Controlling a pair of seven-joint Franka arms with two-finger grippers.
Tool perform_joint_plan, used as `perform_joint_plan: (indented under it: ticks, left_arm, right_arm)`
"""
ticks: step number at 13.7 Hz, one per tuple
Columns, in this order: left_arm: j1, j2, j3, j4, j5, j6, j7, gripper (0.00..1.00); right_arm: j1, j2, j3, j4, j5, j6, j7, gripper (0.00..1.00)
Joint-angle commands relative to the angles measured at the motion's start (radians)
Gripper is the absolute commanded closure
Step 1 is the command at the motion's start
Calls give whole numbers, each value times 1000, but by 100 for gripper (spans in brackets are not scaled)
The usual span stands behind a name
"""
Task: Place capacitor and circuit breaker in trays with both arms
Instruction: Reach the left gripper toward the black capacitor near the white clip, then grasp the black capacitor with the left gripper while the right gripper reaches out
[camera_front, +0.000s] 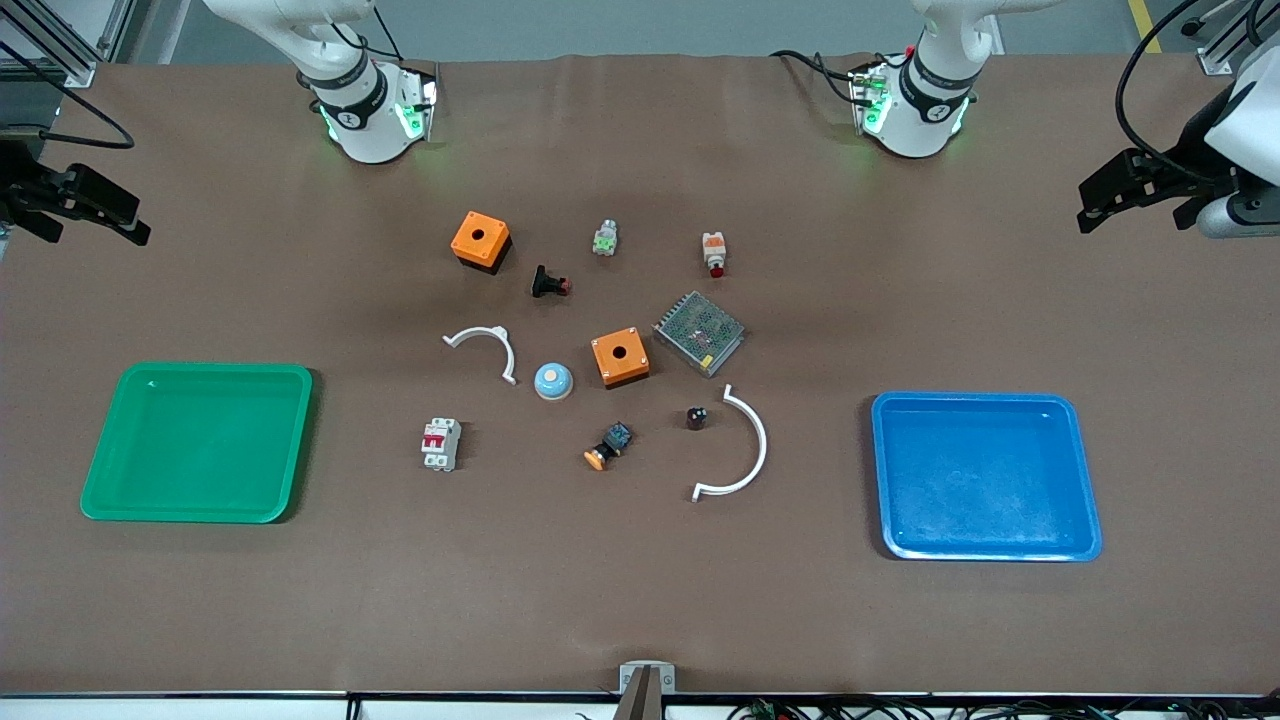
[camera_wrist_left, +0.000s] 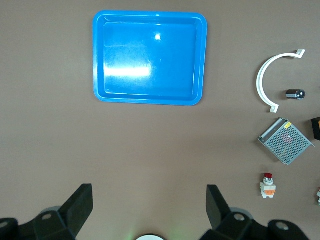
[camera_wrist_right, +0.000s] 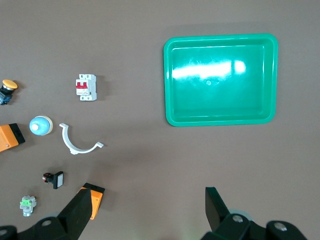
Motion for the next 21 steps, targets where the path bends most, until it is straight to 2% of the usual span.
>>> perform_joint_plan:
  ticks: [1,6,9,12,18,21]
  left_arm:
    - [2,10,-5,21,0,-21,7,0]
    - [-15,119,-22,56,-3,-15,0,0]
    - [-101,211,-63,50,8,69,-101,0]
    - [-222,334,-65,48,29,176,-279,0]
    - [-388,558,-66,50,31,458,-571,1]
    - [-458,666,-57,59,41,616,-706,5]
  right_arm:
    - [-38,-25,16,-30,-4,7,-36,0]
    - [-35,-27,17,-32,-4,4,-35,0]
    - [-33,-25,17,-32,-4,2,-33,0]
    - [-32,-25,20,-29,-4,2,-26,0]
    - [-32,-16,20,11,-4,-22,-23,0]
    - [-39,15,19,9,-8,-22,-27,0]
